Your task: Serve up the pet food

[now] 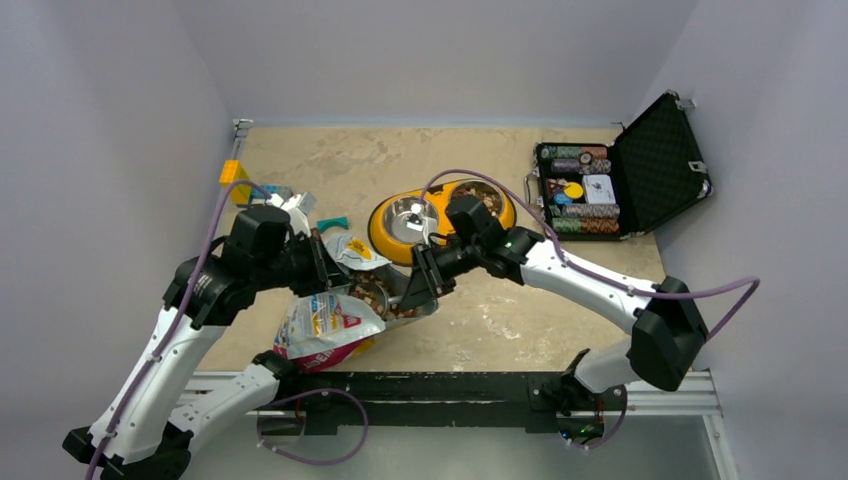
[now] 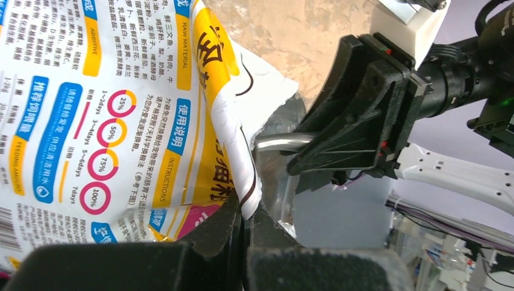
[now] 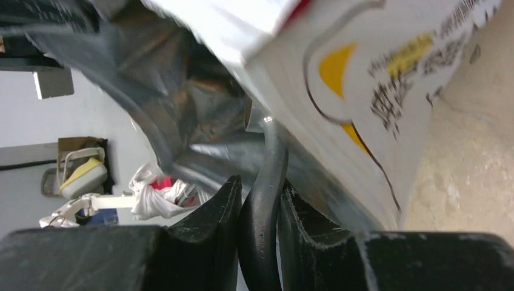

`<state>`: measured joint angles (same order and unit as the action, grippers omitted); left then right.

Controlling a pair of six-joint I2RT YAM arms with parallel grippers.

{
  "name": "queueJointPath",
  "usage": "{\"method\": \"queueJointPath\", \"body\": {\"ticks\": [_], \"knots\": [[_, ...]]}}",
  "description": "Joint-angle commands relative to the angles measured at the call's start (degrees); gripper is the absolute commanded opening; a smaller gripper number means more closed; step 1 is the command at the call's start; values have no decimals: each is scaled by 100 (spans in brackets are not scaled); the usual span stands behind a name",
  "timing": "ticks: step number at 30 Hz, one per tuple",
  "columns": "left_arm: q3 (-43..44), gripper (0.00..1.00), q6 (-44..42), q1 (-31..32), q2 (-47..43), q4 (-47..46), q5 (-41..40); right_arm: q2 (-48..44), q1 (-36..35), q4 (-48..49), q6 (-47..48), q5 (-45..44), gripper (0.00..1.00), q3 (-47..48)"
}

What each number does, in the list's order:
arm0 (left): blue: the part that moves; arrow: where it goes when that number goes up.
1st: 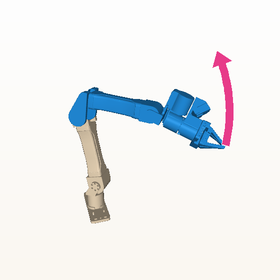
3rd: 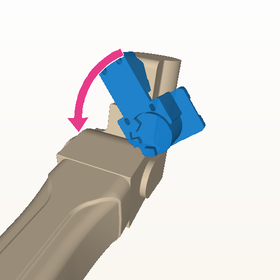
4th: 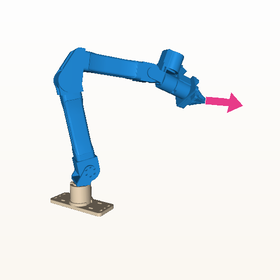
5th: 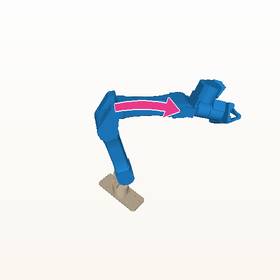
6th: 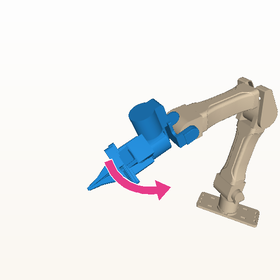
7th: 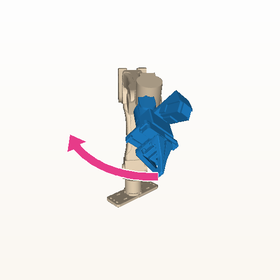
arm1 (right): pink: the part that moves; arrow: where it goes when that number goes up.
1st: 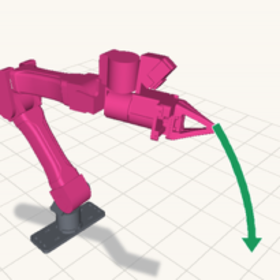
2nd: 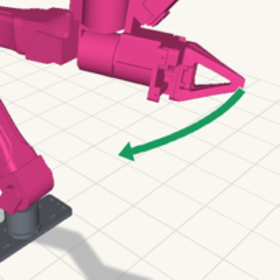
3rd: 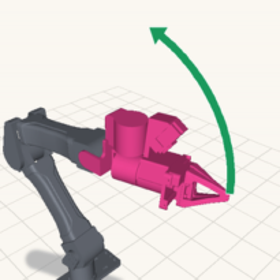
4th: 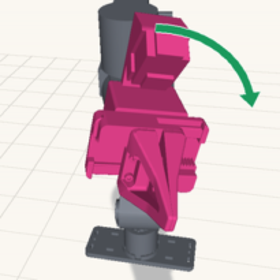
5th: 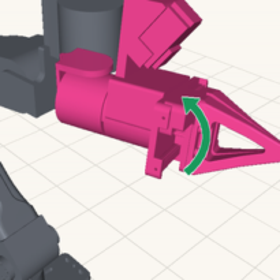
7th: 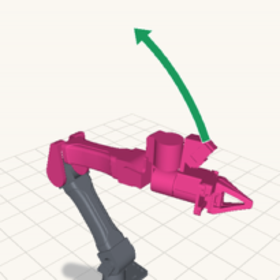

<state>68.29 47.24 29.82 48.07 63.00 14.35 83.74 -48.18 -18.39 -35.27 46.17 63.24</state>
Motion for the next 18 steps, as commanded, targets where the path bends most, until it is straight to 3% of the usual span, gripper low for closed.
{"method": "queueJointPath", "body": {"ticks": [1, 8, 18], "knots": [[562, 0, -420, 46, -237, 100, -284, -735, 248, 840, -301, 489, 0, -433], [420, 0, -375, 46, -470, 265, -592, -1721, 672, 867, -513, 674, 0, -1068], [479, 0, -511, 45, -672, 265, -733, -2404, 1214, 1182, -910, 1205, 0, -1828]]}}
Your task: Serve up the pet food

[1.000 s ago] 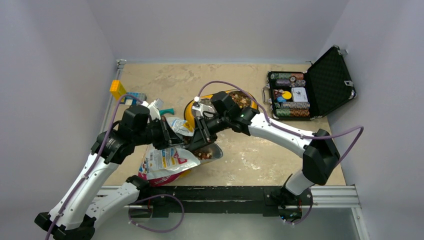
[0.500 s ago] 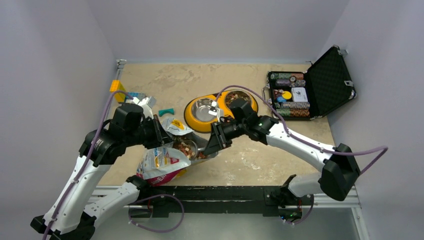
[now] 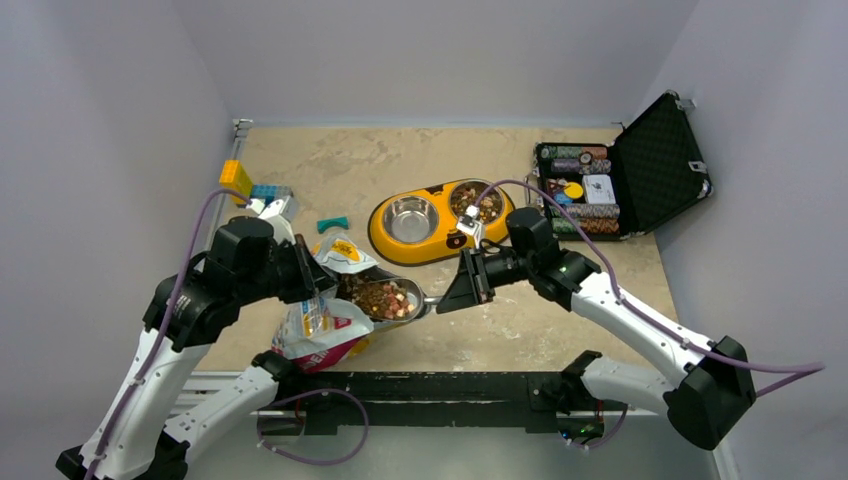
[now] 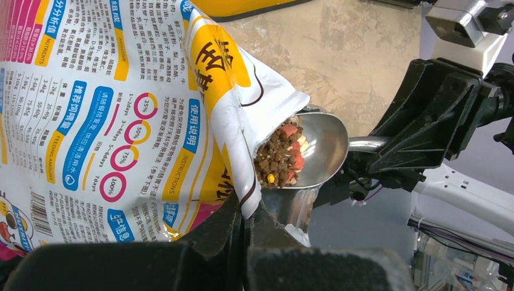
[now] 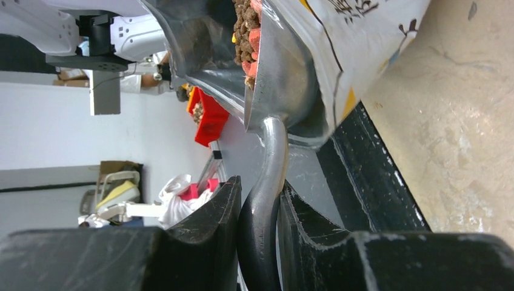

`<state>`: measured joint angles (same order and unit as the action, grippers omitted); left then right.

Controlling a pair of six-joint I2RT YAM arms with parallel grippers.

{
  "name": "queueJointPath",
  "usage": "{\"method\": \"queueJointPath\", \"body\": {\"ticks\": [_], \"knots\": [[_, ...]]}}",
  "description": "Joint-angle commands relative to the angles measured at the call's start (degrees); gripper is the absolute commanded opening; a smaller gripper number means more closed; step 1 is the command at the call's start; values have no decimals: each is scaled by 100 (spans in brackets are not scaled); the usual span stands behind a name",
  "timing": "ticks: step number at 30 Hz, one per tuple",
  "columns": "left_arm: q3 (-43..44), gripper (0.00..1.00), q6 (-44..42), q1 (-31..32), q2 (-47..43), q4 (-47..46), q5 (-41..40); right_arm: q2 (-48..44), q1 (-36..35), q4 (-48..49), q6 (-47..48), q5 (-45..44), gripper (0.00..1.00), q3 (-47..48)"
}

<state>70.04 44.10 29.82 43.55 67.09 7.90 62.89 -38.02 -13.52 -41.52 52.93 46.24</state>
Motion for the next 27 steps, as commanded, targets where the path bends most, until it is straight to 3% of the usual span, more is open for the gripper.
{"method": "queueJointPath", "body": {"ticks": [1, 9, 17, 27], "knots": [[313, 0, -206, 49, -242, -129, -103, -358, 243, 760, -337, 554, 0, -173], [315, 0, -206, 42, -343, -95, -212, -364, 408, 1476, -997, 699, 0, -359], [545, 0, 46, 47, -112, 78, -1000, -677, 662, 1043, -968, 802, 0, -271], [736, 0, 6, 45, 165, 160, -1408, -981, 878, 776, -876, 891, 0, -295]]}}
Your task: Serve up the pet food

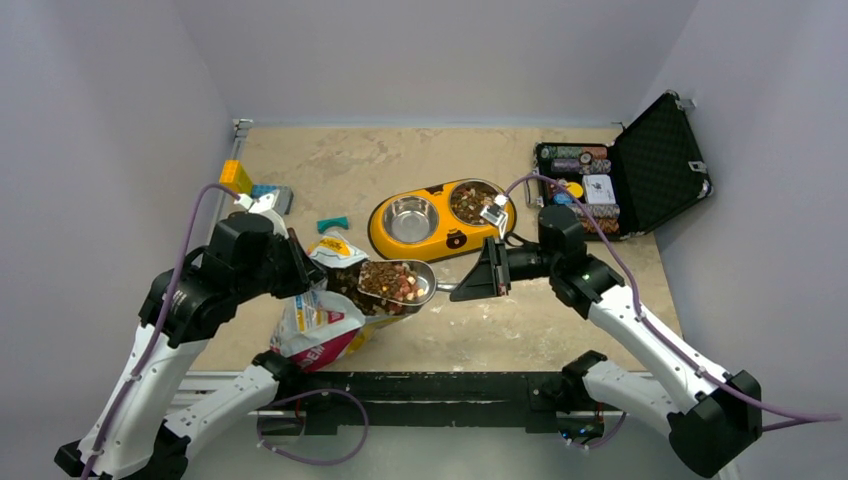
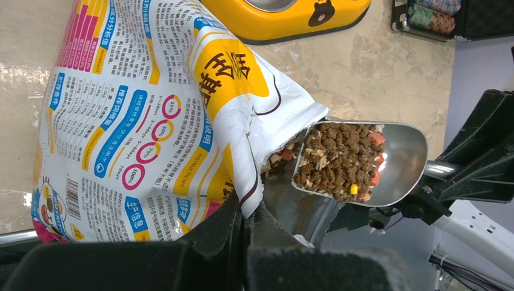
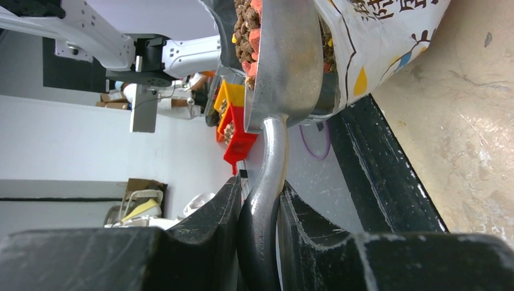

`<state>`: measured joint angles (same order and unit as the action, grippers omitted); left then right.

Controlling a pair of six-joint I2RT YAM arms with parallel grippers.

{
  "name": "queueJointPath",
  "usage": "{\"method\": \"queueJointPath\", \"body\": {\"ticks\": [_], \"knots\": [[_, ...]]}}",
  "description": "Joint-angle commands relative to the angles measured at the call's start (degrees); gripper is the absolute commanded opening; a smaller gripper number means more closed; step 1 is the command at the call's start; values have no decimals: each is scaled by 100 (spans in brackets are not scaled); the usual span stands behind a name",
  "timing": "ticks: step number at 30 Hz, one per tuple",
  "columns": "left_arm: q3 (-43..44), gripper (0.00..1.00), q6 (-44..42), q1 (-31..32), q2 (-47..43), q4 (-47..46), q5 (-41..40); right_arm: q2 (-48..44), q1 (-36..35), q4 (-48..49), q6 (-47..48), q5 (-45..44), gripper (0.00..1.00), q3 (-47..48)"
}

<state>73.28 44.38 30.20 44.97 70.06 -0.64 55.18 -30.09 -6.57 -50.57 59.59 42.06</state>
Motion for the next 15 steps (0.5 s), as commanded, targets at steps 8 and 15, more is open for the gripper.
{"method": "queueJointPath", "body": {"ticks": [8, 15], "knots": [[810, 0, 386, 8, 503, 703, -1341, -309, 310, -160, 67, 409, 0, 373], [849, 0, 625, 12, 561, 1114, -1767, -229, 469, -102, -127, 470, 0, 822]]}}
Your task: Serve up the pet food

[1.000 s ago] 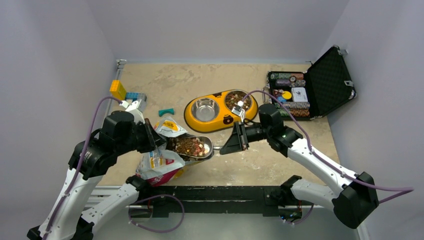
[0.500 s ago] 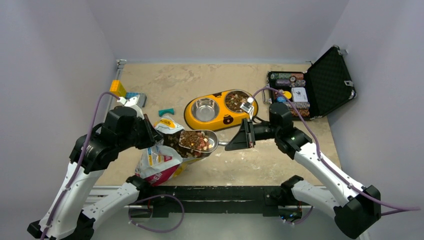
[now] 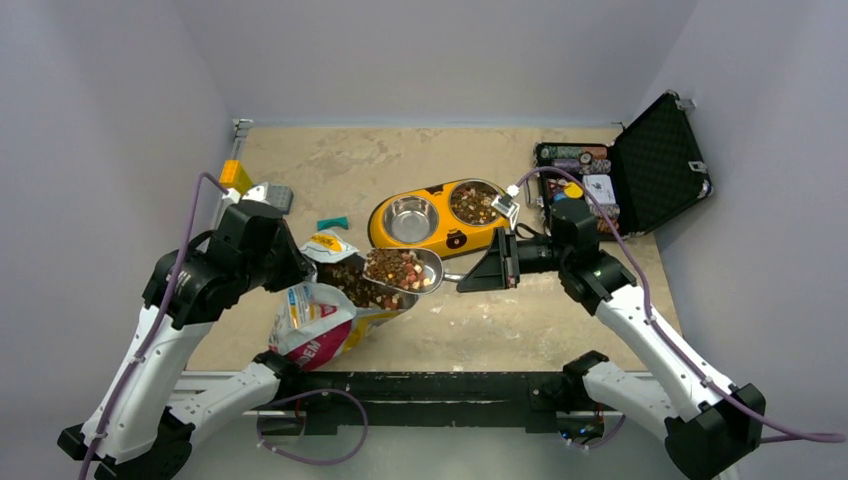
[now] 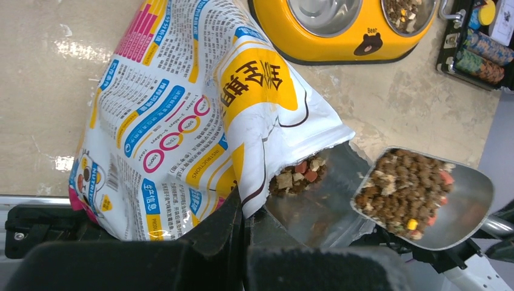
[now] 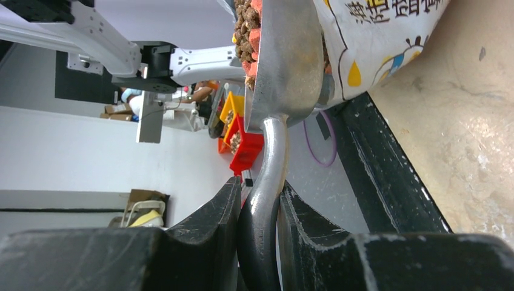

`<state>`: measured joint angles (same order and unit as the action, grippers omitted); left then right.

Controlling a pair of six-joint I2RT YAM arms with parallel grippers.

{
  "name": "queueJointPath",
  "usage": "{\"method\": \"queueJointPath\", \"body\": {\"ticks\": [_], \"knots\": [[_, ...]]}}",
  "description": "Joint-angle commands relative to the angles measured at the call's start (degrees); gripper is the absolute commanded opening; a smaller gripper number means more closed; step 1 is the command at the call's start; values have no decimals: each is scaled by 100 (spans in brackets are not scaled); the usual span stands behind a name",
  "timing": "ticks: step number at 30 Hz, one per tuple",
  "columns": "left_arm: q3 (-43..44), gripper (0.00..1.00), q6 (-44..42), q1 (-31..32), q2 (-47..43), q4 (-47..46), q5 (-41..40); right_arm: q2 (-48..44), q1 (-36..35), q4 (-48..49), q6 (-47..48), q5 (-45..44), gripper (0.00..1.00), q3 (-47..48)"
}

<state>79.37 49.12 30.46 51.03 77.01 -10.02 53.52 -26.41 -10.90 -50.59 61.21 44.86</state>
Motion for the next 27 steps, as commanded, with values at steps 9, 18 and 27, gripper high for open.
{"method": "queueJointPath", "body": {"ticks": [9, 18, 27], "knots": [[197, 0, 238, -20, -179, 746, -1150, 442, 598, 880, -463, 344, 0, 937], [302, 0, 233, -15, -566, 954, -1537, 1666, 1163, 688, 134, 251, 0, 1400], [655, 0, 42, -18, -676, 1089, -1874, 2896, 1406, -323, 1285, -182, 0, 1977]]}}
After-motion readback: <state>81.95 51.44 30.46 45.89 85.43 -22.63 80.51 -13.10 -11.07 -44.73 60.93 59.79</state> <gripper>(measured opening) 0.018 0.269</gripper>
